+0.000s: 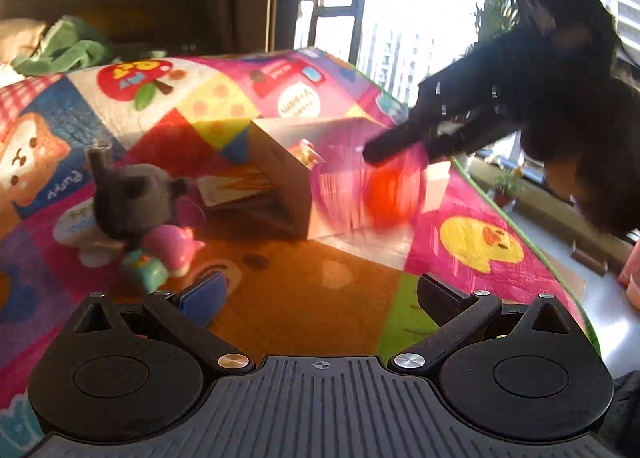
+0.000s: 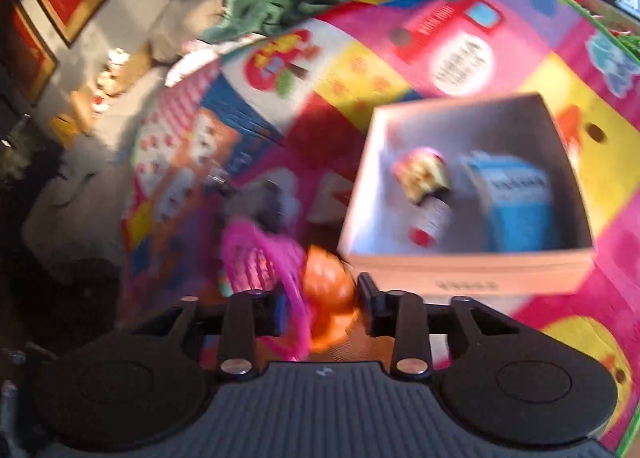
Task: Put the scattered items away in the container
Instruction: 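Carry the pink net scoop toward the box with the right gripper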
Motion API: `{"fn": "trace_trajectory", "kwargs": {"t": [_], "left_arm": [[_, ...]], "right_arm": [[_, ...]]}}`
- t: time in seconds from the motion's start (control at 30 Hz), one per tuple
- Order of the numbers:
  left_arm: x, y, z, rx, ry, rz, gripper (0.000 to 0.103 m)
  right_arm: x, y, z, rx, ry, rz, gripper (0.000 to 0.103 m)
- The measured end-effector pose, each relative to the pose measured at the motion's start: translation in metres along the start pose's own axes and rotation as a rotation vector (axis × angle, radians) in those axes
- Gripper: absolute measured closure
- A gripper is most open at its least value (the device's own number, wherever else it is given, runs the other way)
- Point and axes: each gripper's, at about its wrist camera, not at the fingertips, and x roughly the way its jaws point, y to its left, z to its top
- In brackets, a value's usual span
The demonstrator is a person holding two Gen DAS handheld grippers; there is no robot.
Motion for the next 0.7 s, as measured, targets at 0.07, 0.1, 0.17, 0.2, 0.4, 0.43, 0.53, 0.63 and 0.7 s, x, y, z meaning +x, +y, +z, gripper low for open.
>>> {"fn": "trace_trajectory", "kwargs": {"t": [0.07, 0.1, 0.17, 0.2, 0.4, 0.43, 0.53, 0.63, 0.7], "left_arm": [[0.004, -0.010, 0.001, 0.015, 0.027, 0.018, 0.000], [0.005, -0.014, 0.001, 0.024, 0.039, 0.017, 0.000], [0.008, -0.021, -0.002, 0.039, 0.065, 0.009, 0.000], [0.010, -0.025, -0.003, 0.046, 0.078, 0.010, 0.000], [0.031, -0.038, 0.000, 0.031, 0.124, 0.020, 0.000], [0.036, -0.040, 0.002, 0.017, 0.129, 0.016, 0.000], [0.048, -0.050, 0.012, -0.026, 0.136, -0.008, 0.000], [0.061, -0.063, 0.024, -0.066, 0.132, 0.017, 0.000], [0.070, -0.074, 0.032, -0.061, 0.133, 0.050, 0.000]], "right_arm": [[-0.002, -0.012, -0.013, -0.010, -0.069, -0.054, 0.050], [-0.006, -0.018, -0.021, -0.030, -0.117, -0.077, 0.040], [-0.014, -0.027, -0.035, -0.062, -0.196, -0.121, 0.028], [-0.018, -0.034, -0.041, -0.071, -0.221, -0.140, 0.026], [-0.034, -0.085, -0.076, 0.010, -0.291, -0.222, 0.011], [-0.035, -0.092, -0.082, 0.021, -0.295, -0.233, 0.009], [-0.035, -0.105, -0.098, 0.039, -0.306, -0.273, 0.007], [-0.036, -0.119, -0.108, 0.092, -0.323, -0.283, 0.006], [-0.035, -0.127, -0.111, 0.142, -0.334, -0.277, 0.005]]}}
